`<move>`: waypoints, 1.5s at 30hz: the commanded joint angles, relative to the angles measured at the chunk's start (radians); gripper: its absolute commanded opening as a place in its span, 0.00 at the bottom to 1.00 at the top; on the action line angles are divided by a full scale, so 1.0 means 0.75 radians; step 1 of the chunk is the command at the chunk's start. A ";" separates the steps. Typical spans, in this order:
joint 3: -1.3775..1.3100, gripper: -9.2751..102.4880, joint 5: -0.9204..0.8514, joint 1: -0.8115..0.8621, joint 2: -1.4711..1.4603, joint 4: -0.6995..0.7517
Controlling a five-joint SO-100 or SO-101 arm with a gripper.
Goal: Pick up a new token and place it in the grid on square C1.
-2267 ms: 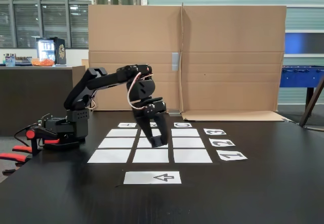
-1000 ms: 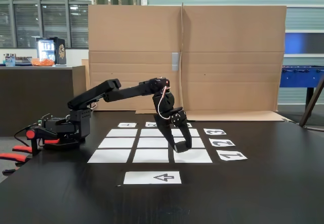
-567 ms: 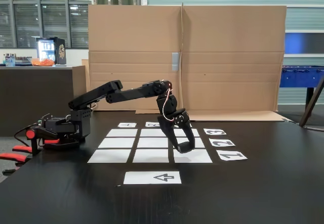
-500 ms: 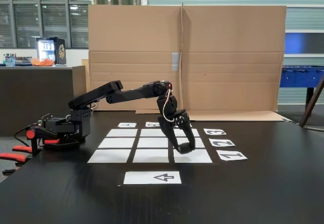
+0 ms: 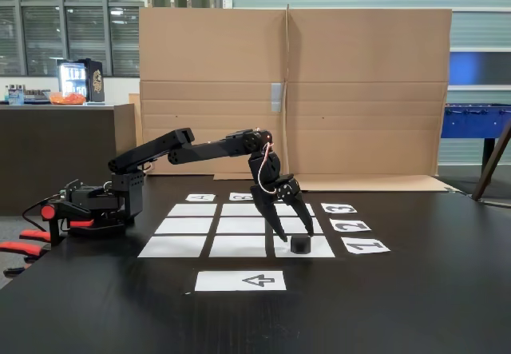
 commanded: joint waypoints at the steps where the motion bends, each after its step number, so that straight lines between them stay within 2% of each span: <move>1: -0.037 0.34 0.006 -0.016 0.025 -0.018; 8: 0.061 0.43 0.006 -0.018 0.170 -0.029; 25: 0.499 0.47 0.006 0.022 0.757 -0.094; 45: 1.411 0.47 -0.160 0.444 1.739 -0.378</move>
